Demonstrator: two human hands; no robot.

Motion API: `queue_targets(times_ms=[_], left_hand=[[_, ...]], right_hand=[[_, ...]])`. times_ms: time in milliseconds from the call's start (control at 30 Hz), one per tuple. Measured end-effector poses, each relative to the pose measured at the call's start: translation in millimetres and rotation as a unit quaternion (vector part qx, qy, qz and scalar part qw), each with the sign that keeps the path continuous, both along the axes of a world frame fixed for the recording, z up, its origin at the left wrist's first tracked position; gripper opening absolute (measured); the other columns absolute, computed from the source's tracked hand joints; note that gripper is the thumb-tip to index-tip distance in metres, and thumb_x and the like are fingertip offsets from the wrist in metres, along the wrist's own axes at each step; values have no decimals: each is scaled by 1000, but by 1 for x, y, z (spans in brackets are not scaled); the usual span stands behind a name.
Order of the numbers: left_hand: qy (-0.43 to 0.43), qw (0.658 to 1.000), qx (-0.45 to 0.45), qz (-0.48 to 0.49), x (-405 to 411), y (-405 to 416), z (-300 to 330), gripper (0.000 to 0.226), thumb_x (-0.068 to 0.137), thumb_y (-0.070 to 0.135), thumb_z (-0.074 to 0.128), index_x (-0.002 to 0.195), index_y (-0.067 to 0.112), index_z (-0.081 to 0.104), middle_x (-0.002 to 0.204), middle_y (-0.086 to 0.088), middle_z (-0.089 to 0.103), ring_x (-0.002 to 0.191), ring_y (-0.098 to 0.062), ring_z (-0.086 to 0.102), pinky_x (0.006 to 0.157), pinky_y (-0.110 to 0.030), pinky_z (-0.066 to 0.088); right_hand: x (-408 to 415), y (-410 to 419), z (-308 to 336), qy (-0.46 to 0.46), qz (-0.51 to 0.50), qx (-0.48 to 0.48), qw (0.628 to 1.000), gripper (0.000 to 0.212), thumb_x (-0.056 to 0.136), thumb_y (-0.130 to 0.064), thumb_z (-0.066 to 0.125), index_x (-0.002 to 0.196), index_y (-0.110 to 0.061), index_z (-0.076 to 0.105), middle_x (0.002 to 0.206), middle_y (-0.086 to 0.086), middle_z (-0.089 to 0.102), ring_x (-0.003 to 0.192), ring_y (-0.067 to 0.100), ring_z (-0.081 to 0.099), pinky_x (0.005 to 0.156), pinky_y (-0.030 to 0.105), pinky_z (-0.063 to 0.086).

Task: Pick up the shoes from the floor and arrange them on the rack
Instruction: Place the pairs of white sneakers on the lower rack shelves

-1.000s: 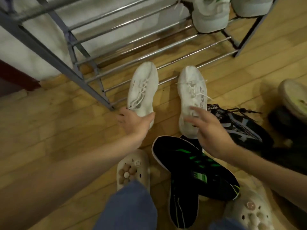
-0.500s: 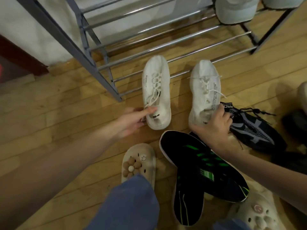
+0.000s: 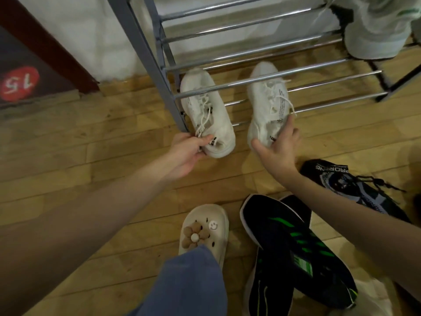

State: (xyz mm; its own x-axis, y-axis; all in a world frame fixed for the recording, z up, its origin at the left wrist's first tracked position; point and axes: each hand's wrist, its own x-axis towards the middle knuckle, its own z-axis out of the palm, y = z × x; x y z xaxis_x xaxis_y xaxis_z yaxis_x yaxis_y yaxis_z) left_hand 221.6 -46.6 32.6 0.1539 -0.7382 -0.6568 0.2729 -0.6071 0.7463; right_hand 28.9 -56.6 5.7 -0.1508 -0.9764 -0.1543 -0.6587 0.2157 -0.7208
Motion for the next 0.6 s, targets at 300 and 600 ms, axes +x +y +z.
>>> queue_targets(times_ms=[300, 600], left_hand=[[-56, 991, 14, 121, -18, -38, -9, 33, 87, 5, 66, 117, -3, 56, 110, -10, 64, 103, -25, 63, 97, -42, 51], [-248, 967, 37, 36, -31, -14, -9, 38, 96, 23, 46, 129, 3, 49, 113, -5, 55, 94, -18, 51, 75, -27, 38]], right_hand=[[30, -77, -1, 29, 77, -14, 996, 103, 79, -40, 70, 151, -7, 4, 147, 22, 28, 135, 40, 27, 112, 50, 25], [-41, -9, 23, 67, 190, 41, 979, 74, 87, -18, 65, 147, -6, 24, 142, 15, 40, 133, 30, 36, 109, 40, 33]])
